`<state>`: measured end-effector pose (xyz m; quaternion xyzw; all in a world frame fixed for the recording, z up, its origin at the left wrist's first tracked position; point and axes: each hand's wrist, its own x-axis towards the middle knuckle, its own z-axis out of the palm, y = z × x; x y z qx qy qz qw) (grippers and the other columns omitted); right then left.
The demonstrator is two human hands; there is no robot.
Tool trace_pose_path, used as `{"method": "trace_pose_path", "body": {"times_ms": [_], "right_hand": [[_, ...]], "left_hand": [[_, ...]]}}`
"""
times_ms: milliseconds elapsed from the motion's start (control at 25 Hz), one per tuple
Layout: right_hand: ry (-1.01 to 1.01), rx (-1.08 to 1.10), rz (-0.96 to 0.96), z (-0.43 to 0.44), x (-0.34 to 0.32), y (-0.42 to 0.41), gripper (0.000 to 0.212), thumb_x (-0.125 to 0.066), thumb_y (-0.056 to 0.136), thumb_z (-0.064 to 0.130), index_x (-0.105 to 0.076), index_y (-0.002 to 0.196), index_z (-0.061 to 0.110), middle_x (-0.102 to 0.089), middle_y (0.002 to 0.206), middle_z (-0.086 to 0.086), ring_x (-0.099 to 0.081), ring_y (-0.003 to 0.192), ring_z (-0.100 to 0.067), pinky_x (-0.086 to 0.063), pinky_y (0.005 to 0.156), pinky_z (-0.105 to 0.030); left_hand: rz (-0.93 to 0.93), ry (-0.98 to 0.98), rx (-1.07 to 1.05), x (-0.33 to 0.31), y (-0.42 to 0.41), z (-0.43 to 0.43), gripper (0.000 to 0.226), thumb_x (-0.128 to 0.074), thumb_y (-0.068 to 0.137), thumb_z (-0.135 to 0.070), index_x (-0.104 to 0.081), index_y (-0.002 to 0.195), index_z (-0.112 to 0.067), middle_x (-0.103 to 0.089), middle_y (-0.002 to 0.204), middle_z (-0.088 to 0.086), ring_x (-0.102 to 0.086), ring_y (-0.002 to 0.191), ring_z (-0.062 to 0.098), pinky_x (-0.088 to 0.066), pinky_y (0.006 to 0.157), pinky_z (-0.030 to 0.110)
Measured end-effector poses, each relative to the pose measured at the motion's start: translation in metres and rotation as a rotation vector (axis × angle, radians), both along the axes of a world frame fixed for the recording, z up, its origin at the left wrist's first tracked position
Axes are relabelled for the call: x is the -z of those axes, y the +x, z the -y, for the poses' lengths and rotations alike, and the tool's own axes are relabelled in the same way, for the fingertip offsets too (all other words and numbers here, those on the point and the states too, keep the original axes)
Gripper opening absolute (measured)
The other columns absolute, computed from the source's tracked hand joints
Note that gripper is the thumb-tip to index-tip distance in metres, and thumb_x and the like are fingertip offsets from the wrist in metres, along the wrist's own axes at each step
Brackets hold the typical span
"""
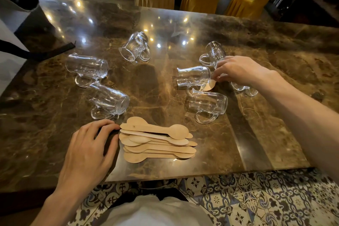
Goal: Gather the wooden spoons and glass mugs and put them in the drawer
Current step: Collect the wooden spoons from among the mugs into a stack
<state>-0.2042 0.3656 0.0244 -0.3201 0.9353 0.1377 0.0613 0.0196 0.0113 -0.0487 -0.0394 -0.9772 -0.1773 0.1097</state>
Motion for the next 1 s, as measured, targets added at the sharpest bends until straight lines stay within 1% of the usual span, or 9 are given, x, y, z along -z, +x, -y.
{"method": "trace_pose_path", "body": {"times_ms": [120, 240, 360, 440, 520, 600, 680, 800, 1000], "right_hand": [[0.051, -0.034, -0.051, -0.004, -0.01, -0.001, 0.031, -0.065, 0.086, 0.027, -0.064, 0.115, 0.035, -0.063, 0.121, 0.006, -0.054, 0.112, -0.018, -0.053, 0.076, -0.034], [0.086, -0.023, -0.127, -0.01, -0.025, 0.002, 0.033, -0.07, 0.082, 0.024, -0.065, 0.114, 0.03, -0.065, 0.117, 0.004, -0.056, 0.108, -0.019, -0.047, 0.073, -0.029], [0.01, 0.008, -0.196, -0.013, -0.046, 0.015, 0.027, -0.067, 0.084, 0.025, -0.068, 0.11, 0.025, -0.068, 0.109, -0.001, -0.058, 0.099, -0.024, -0.039, 0.07, -0.029], [-0.116, 0.033, -0.229, -0.003, -0.057, 0.03, 0.025, -0.062, 0.087, 0.028, -0.068, 0.111, 0.023, -0.068, 0.106, -0.003, -0.057, 0.095, -0.026, -0.037, 0.07, -0.031], [-0.304, 0.052, -0.207, 0.018, -0.062, 0.052, 0.025, -0.06, 0.088, 0.028, -0.068, 0.111, 0.022, -0.067, 0.103, -0.003, -0.056, 0.089, -0.024, -0.037, 0.07, -0.03], [-0.458, 0.041, -0.133, 0.043, -0.061, 0.079, 0.028, -0.056, 0.088, 0.031, -0.068, 0.112, 0.021, -0.066, 0.102, 0.001, -0.052, 0.083, -0.013, -0.038, 0.07, -0.027], [-0.555, 0.024, -0.047, 0.067, -0.058, 0.106, 0.035, -0.05, 0.087, 0.036, -0.067, 0.113, 0.021, -0.064, 0.103, 0.003, -0.053, 0.079, -0.008, -0.045, 0.07, -0.025], [-0.644, -0.004, 0.023, 0.095, -0.047, 0.138, 0.038, -0.045, 0.088, 0.038, -0.066, 0.114, 0.021, -0.065, 0.104, 0.003, -0.059, 0.083, -0.01, -0.054, 0.077, -0.031], [-0.648, -0.027, 0.055, 0.122, -0.017, 0.166, 0.026, -0.057, 0.091, 0.029, -0.068, 0.112, 0.02, -0.067, 0.1, 0.002, -0.061, 0.085, -0.015, -0.054, 0.075, -0.034]], "left_hand": [[-0.012, 0.0, 0.001, 0.001, 0.0, 0.0, 0.039, -0.039, 0.087, -0.036, -0.063, 0.109, -0.014, -0.06, 0.112, 0.003, -0.049, 0.104, 0.02, -0.04, 0.086, 0.037], [-0.017, 0.002, -0.003, 0.001, -0.001, 0.0, 0.04, -0.038, 0.087, -0.036, -0.064, 0.108, -0.014, -0.06, 0.111, 0.003, -0.05, 0.104, 0.021, -0.04, 0.086, 0.038], [-0.034, 0.002, -0.001, 0.002, -0.001, -0.001, 0.039, -0.038, 0.087, -0.036, -0.063, 0.108, -0.015, -0.06, 0.11, 0.003, -0.05, 0.103, 0.02, -0.04, 0.085, 0.038], [-0.039, 0.003, -0.001, 0.004, -0.001, 0.0, 0.038, -0.038, 0.087, -0.037, -0.062, 0.108, -0.015, -0.06, 0.111, 0.002, -0.05, 0.103, 0.02, -0.039, 0.085, 0.038], [-0.039, 0.001, 0.001, 0.006, -0.001, 0.001, 0.038, -0.038, 0.088, -0.037, -0.062, 0.109, -0.016, -0.06, 0.111, 0.002, -0.049, 0.104, 0.02, -0.039, 0.086, 0.037], [-0.043, -0.003, 0.003, 0.009, -0.002, 0.002, 0.037, -0.039, 0.088, -0.037, -0.061, 0.109, -0.017, -0.06, 0.112, 0.001, -0.049, 0.104, 0.019, -0.039, 0.086, 0.037], [-0.048, -0.003, 0.004, 0.011, -0.002, 0.004, 0.036, -0.039, 0.089, -0.037, -0.061, 0.11, -0.017, -0.059, 0.113, 0.001, -0.049, 0.104, 0.019, -0.039, 0.086, 0.036], [-0.054, -0.001, 0.011, 0.013, -0.001, 0.005, 0.035, -0.039, 0.089, -0.037, -0.06, 0.112, -0.019, -0.059, 0.114, 0.0, -0.049, 0.105, 0.018, -0.037, 0.088, 0.034], [-0.038, 0.001, 0.013, 0.01, 0.001, 0.005, 0.036, -0.039, 0.09, -0.037, -0.06, 0.113, -0.018, -0.059, 0.115, 0.0, -0.049, 0.107, 0.017, -0.038, 0.089, 0.033]]}}
